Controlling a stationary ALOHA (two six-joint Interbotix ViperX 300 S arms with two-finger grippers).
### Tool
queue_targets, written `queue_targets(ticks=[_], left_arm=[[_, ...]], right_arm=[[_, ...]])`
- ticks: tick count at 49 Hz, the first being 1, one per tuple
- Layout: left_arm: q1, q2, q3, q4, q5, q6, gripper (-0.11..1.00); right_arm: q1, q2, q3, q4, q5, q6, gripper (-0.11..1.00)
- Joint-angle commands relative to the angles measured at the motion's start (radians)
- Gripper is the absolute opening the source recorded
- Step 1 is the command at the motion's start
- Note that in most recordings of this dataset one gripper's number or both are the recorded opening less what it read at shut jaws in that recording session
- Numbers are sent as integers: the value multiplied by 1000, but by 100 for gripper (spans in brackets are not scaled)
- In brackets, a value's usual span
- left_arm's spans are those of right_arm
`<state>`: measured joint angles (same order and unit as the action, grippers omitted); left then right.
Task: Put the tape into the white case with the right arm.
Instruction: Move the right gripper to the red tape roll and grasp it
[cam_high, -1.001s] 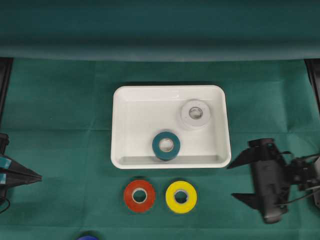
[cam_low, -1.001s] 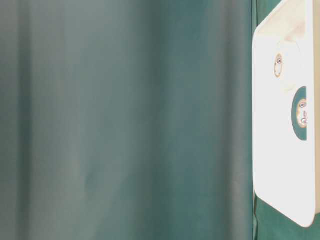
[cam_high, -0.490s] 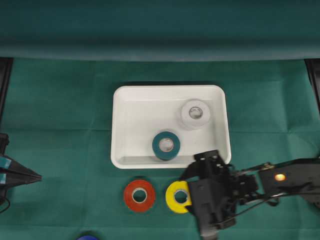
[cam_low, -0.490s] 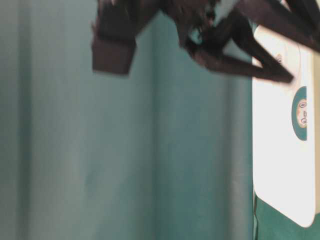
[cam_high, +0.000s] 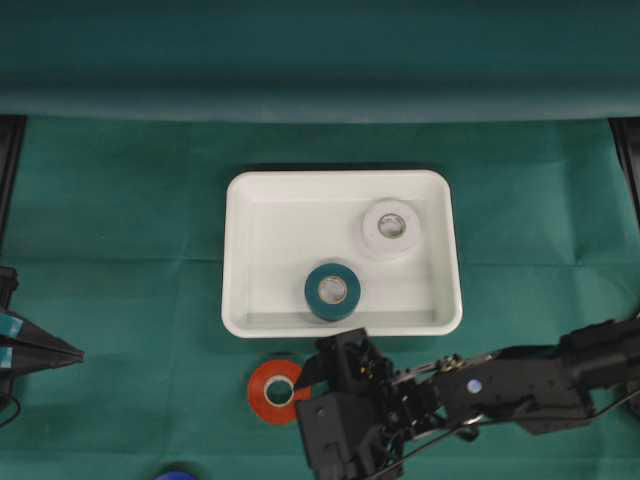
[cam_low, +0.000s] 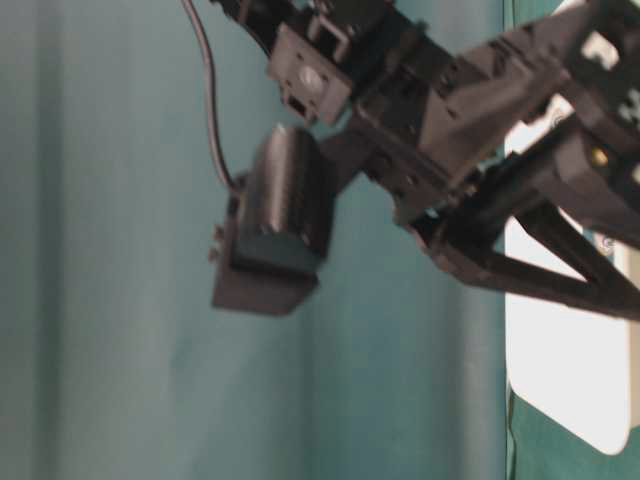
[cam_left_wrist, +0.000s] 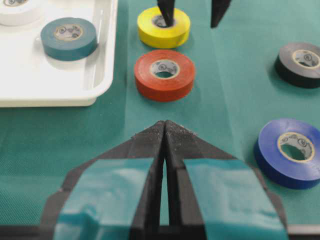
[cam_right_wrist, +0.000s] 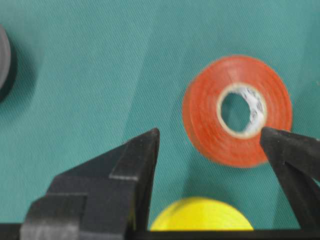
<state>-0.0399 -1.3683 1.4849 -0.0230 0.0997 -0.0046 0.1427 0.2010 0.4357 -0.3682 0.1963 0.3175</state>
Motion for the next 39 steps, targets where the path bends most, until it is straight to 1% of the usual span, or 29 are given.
queue_targets(ticks=[1, 10, 24, 30, 39], left_arm=[[3, 8, -11, 0, -5, 2, 0], [3, 8, -11, 0, -6, 2, 0], [3, 8, -11, 0, -6, 2, 0], [3, 8, -11, 0, -5, 2, 0], [3, 8, -9, 0, -6, 0, 0]], right_arm=[[3, 3, -41, -2, -6, 0, 50], [5, 32, -69, -2, -6, 0, 50], [3, 60, -77, -3, -9, 0, 49], [3, 84, -78, -14, -23, 0, 49], [-6, 115, -83, -43, -51, 8, 49]])
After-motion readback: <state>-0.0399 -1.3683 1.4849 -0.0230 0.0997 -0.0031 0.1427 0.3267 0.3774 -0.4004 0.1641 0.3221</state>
